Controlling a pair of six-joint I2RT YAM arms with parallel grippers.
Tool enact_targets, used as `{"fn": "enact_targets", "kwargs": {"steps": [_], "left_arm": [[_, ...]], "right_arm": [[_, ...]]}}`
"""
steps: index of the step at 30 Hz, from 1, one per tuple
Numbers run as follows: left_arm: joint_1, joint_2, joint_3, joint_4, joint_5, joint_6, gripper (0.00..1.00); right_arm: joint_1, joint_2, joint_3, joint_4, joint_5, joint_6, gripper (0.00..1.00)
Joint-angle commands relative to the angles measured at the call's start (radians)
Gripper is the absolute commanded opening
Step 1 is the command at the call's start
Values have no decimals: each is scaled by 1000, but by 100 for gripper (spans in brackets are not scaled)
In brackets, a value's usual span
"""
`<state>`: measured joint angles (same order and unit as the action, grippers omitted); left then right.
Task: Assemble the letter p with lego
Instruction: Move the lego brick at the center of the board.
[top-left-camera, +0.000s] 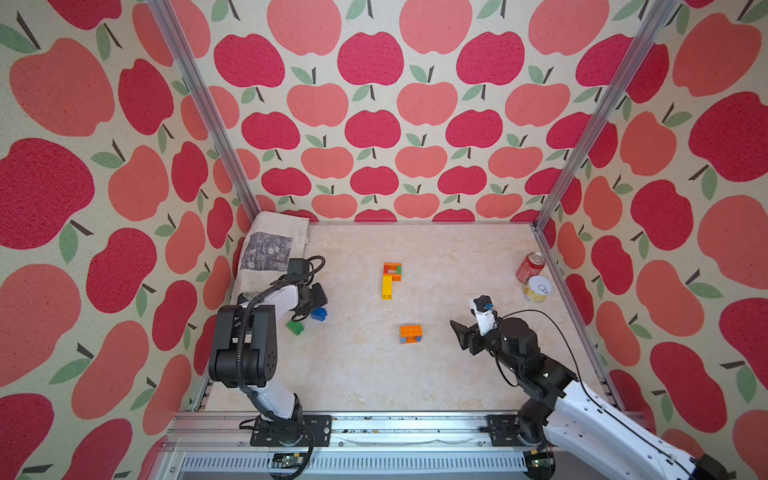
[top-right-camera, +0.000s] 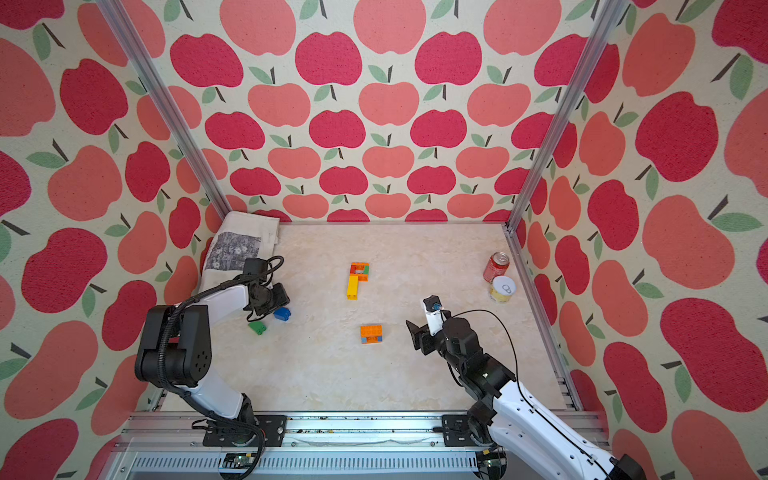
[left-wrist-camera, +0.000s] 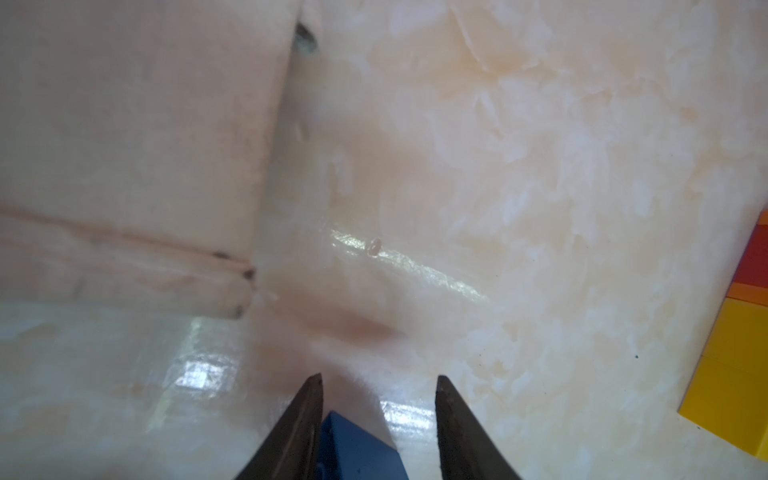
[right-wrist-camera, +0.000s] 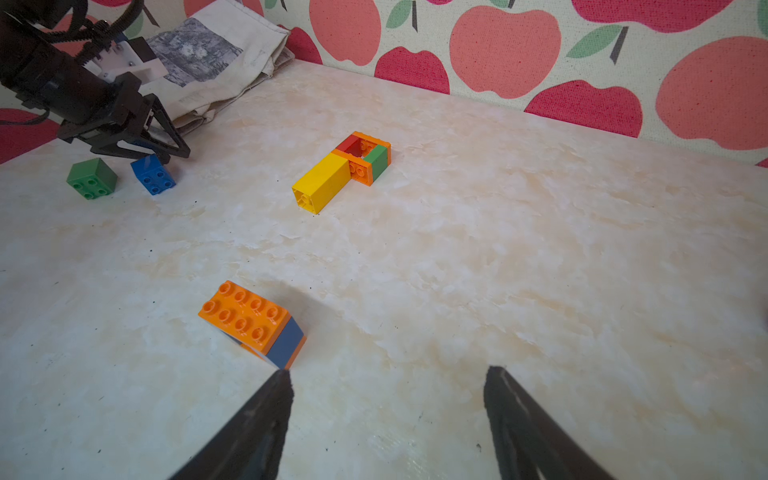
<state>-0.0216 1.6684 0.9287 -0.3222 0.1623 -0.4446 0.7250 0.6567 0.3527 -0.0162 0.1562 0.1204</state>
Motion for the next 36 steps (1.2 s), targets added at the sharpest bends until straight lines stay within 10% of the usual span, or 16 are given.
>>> {"fn": "enact_targets", "kwargs": {"steps": [1, 24, 36], "left_arm": [[-23, -37, -4, -65, -7, 29, 51], [-391, -178, -82, -180, -8, -49, 63], [-423, -233, -24, -178, -17, 270, 78]], "right_arm": [[-5, -5, -11, 25, -4, -5, 77], [-5, -3, -9, 25, -13, 2, 76], [-7, -5, -8, 21, -7, -1, 77]]}}
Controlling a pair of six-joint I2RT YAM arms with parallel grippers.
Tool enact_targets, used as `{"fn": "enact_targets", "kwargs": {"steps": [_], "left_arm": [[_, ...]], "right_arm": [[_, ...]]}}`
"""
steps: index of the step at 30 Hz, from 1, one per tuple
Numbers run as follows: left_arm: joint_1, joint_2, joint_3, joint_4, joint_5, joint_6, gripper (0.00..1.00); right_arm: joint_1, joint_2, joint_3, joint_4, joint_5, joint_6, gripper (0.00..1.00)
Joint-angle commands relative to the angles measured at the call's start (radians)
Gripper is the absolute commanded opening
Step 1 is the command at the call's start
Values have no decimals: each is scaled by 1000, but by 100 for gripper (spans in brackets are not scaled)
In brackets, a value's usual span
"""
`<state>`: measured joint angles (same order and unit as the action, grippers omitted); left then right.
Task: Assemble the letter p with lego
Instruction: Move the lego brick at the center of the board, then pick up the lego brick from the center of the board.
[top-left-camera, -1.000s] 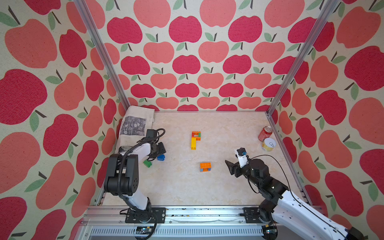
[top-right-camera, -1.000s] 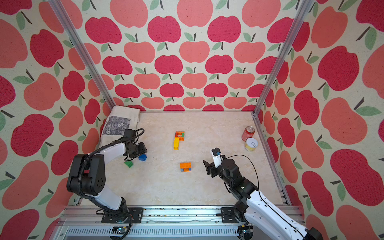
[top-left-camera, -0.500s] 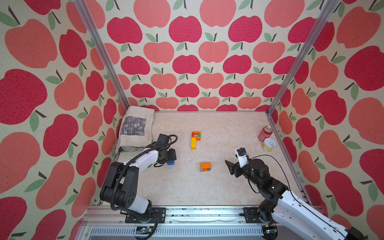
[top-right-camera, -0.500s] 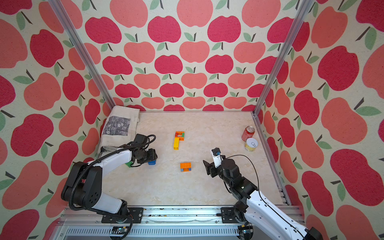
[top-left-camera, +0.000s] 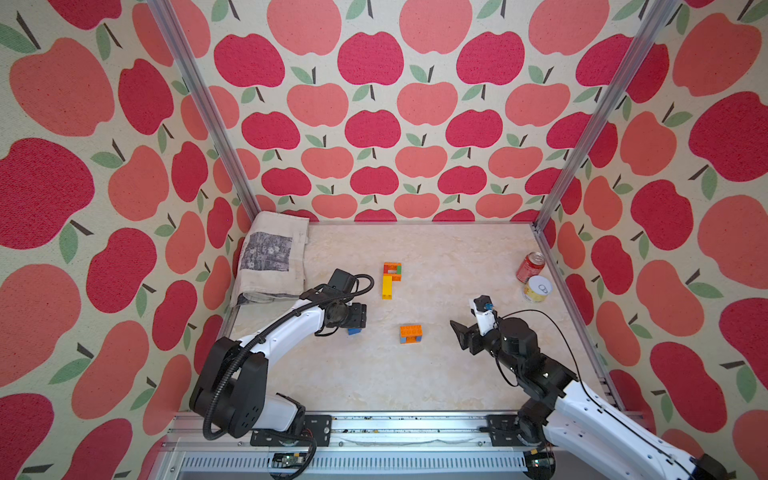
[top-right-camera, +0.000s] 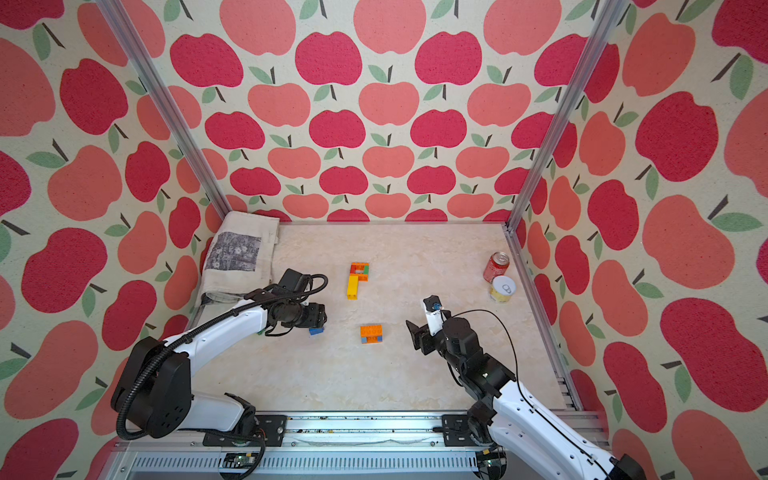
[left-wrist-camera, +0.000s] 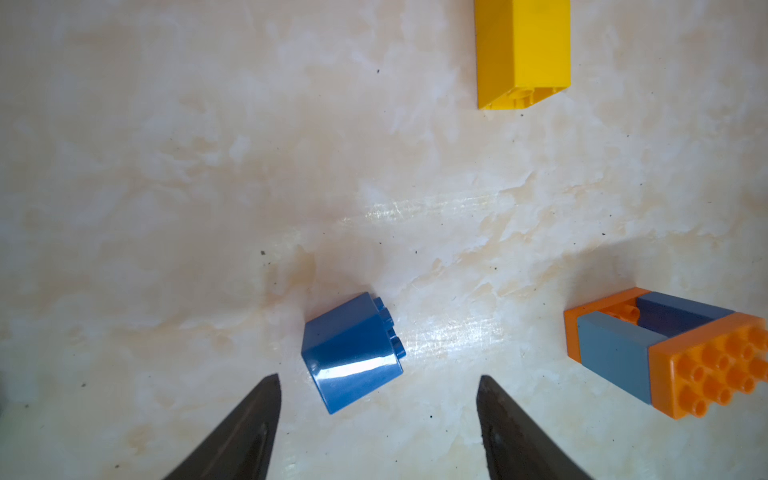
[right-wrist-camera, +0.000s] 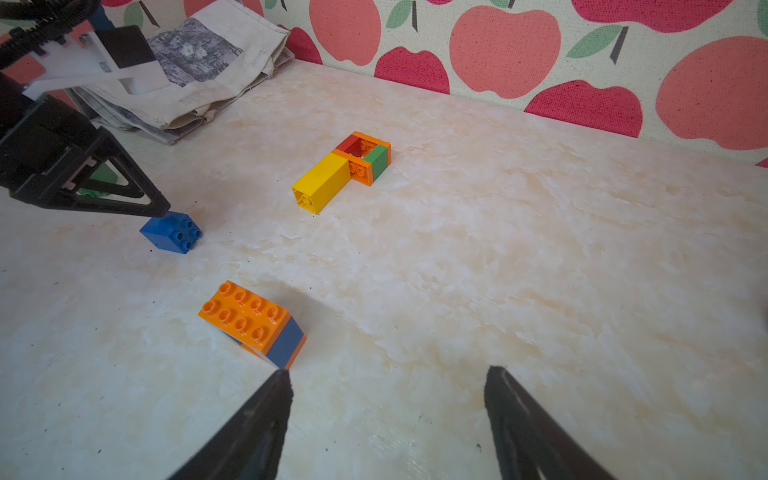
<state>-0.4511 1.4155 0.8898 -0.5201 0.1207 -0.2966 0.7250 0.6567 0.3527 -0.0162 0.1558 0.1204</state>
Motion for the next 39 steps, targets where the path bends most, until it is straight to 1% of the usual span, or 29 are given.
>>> {"fn": "enact_targets", "kwargs": {"steps": [1, 2, 4, 8, 10, 15, 21, 25, 27, 28, 30, 34, 36, 39], "left_arm": [[6, 40, 17, 37, 63, 147, 79], [6, 68, 25, 39, 91, 167, 79], [6, 121, 52, 6, 103, 186, 79], [-7, 184, 71, -14, 82, 203, 80], [-20, 196, 74, -30, 66, 203, 78], [-67, 179, 82, -87, 19, 175, 69], [-78, 175, 61, -123, -21, 79, 48], [-113, 196, 60, -145, -62, 62, 43], [-120, 203, 62, -148, -69, 60, 39], [-122, 203, 61, -144, -68, 60, 35], [-122, 194, 54, -126, -57, 62, 25], [-120, 144, 9, -55, -18, 66, 23], [-118, 99, -22, -5, -4, 66, 21], [-120, -7, -86, 100, 2, 82, 17]], "right_arm": [[-6, -5, -9, 21, -5, -2, 77], [-7, -5, -8, 19, -4, -2, 77], [-7, -6, -9, 19, 1, -4, 77], [-6, -3, -10, 22, -1, -4, 77], [-6, 1, -10, 23, 1, -5, 77], [-6, 12, -8, 25, -3, -5, 77], [-8, 9, -9, 29, -4, -5, 77], [-8, 18, -6, 26, -14, -2, 77], [-8, 15, -6, 24, -12, -1, 77], [-7, 12, -6, 24, -14, 1, 77], [-7, 6, -5, 22, -19, 6, 77], [-8, 16, 14, 12, -65, 40, 76], [-8, 30, 36, -8, -105, 69, 76], [-8, 70, 77, -29, -185, 124, 74]]}}
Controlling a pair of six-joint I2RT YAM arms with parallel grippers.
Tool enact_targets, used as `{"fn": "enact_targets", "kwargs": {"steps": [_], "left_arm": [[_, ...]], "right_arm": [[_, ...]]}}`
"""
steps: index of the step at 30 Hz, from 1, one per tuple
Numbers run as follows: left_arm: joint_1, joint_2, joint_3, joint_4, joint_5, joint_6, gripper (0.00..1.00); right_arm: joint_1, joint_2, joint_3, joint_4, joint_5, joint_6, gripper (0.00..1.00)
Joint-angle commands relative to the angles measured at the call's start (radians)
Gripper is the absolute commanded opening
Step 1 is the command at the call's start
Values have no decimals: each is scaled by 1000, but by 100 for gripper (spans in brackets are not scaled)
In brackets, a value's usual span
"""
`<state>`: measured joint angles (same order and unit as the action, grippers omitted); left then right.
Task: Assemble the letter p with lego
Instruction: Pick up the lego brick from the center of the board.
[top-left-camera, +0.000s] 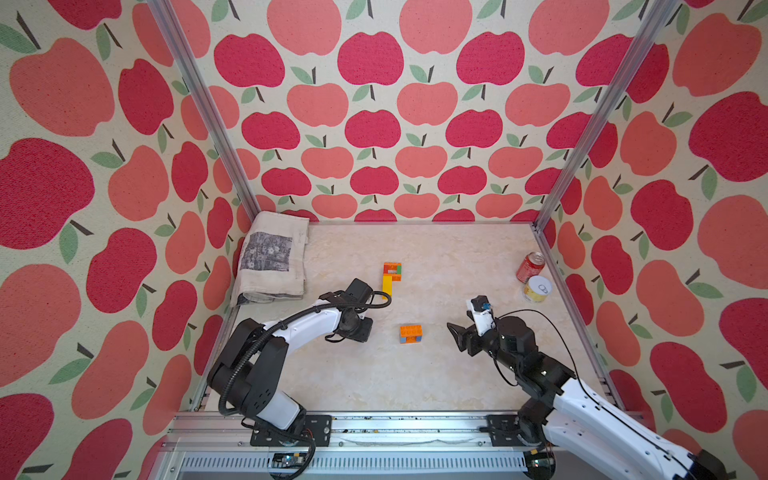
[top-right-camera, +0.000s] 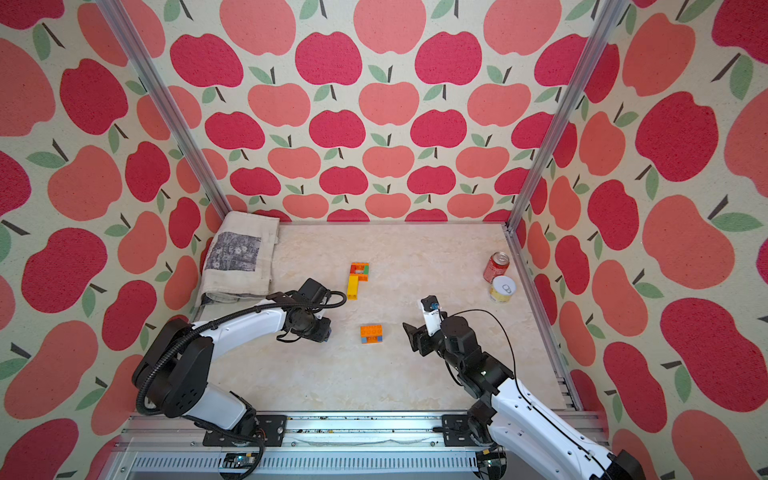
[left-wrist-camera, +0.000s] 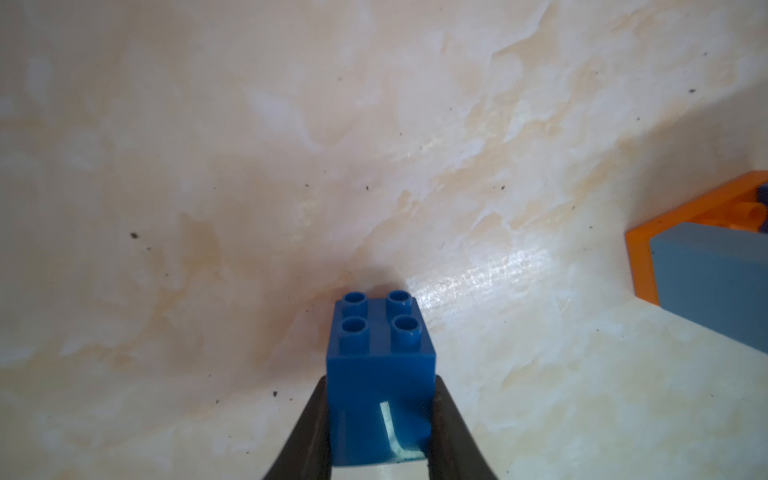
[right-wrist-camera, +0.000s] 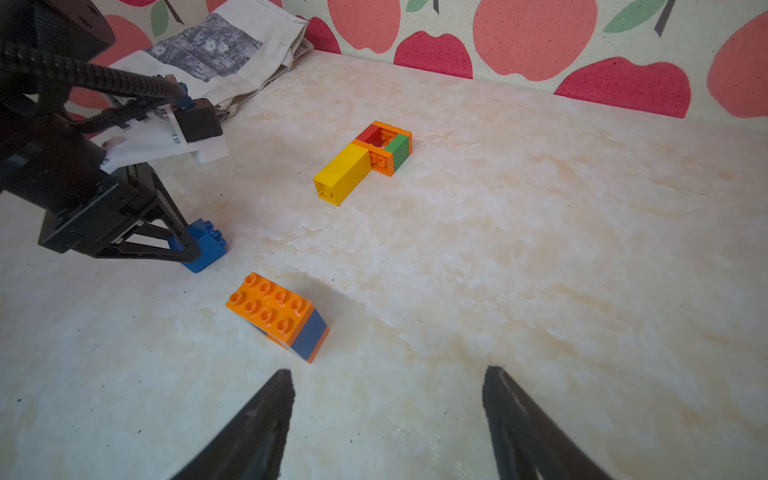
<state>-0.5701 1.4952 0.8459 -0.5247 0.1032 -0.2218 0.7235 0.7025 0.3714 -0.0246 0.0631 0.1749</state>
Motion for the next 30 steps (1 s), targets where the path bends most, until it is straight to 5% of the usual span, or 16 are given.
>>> {"fn": "enact_targets", "kwargs": {"steps": [1, 6, 11, 18, 30], "left_arm": [[-4, -135, -70, 158, 21, 24, 16], [-34, -381, -257, 444, 47, 109, 16], [-112, -568, -426, 697, 83, 230, 16], [-211, -642, -516, 839, 69, 342, 16], [-348, -652, -504, 817, -20, 448, 16]], "right_arm": [[-6, 47, 80, -26, -122, 93, 73], [5, 205, 187, -23, -268, 226, 69], [89, 348, 271, -24, -236, 282, 67], [197, 425, 341, 7, -192, 325, 67], [297, 479, 357, 75, -192, 376, 65]]}}
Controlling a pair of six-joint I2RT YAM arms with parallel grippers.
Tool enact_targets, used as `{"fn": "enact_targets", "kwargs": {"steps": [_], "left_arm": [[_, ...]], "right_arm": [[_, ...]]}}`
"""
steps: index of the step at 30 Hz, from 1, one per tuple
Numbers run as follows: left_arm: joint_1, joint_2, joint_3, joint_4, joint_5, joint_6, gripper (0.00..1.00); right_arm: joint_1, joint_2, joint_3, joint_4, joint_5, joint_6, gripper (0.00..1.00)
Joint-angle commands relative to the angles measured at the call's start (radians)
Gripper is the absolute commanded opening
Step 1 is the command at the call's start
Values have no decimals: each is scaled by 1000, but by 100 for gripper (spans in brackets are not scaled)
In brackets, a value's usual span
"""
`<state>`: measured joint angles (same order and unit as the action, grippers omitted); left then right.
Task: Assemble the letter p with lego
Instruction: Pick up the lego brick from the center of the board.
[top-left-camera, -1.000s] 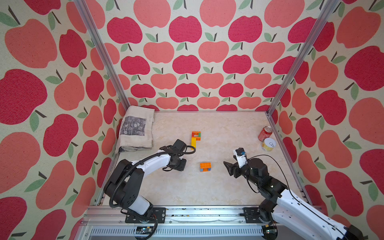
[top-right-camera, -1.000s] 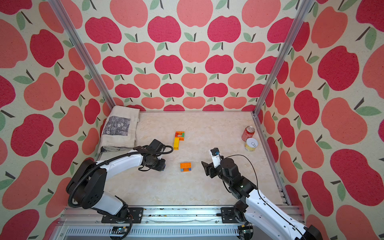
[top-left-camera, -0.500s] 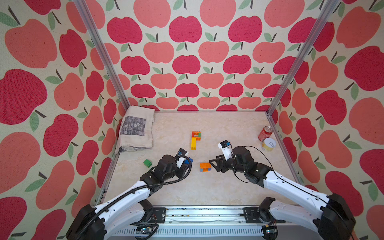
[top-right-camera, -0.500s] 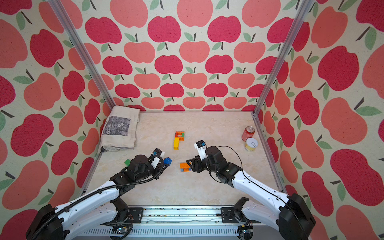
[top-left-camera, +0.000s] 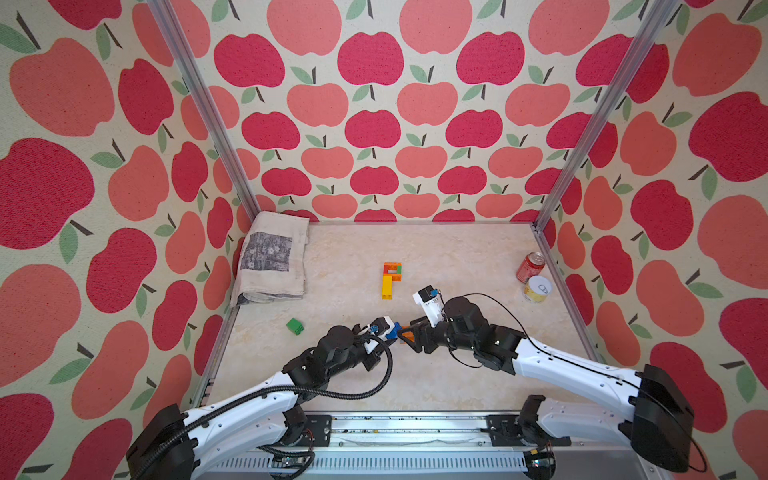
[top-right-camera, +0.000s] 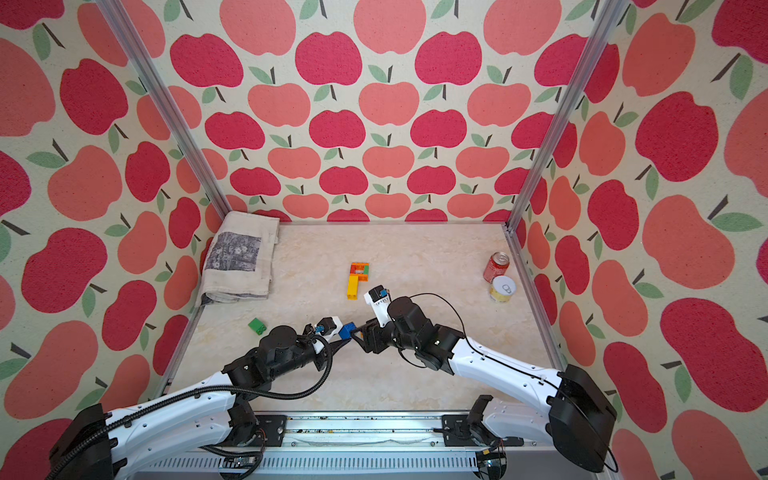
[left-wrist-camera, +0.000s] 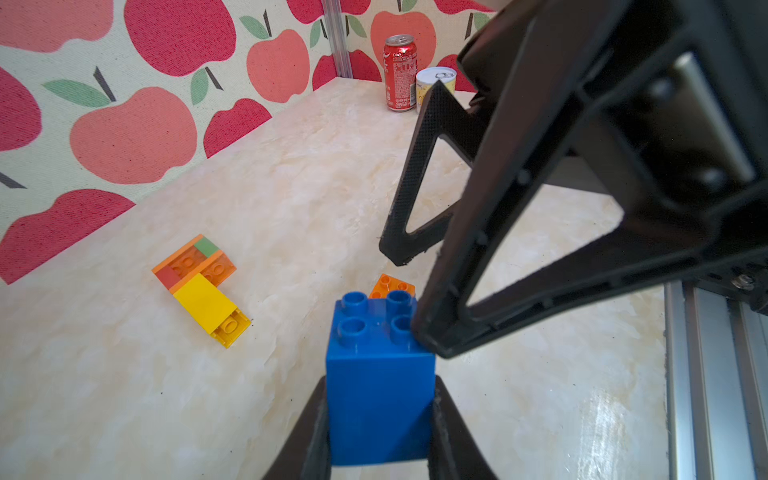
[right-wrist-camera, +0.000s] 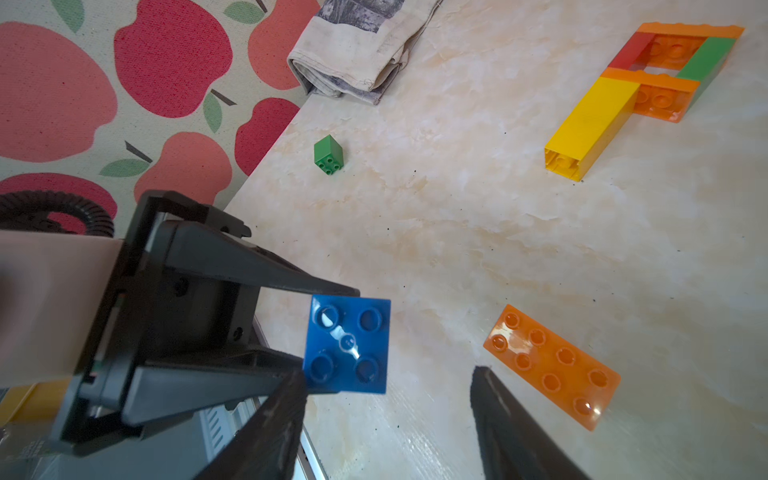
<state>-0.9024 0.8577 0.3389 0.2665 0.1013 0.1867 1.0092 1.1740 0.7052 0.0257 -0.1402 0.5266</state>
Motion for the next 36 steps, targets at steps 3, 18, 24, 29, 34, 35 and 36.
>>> {"fn": "enact_targets", "kwargs": {"steps": [3, 18, 24, 29, 34, 35, 36], "left_arm": [[-33, -11, 4, 25, -20, 49, 16], [-54, 44, 34, 1, -55, 58, 27], [-54, 53, 54, -38, -88, 36, 41], [-53, 34, 51, -39, -94, 14, 50], [-52, 16, 54, -63, -146, -19, 69], [-52, 10, 58, -75, -162, -31, 73], [-47, 3, 63, -89, -173, -46, 74]], "right_arm": [[15, 12, 22, 24, 14, 30, 63], [33, 57, 62, -23, 55, 29, 41], [34, 34, 75, -81, 143, 1, 33], [34, 36, 82, -92, 155, 0, 28], [25, 17, 87, -134, 205, -6, 27], [16, 3, 88, -155, 221, -8, 27], [5, -17, 92, -187, 244, -15, 27]]}}
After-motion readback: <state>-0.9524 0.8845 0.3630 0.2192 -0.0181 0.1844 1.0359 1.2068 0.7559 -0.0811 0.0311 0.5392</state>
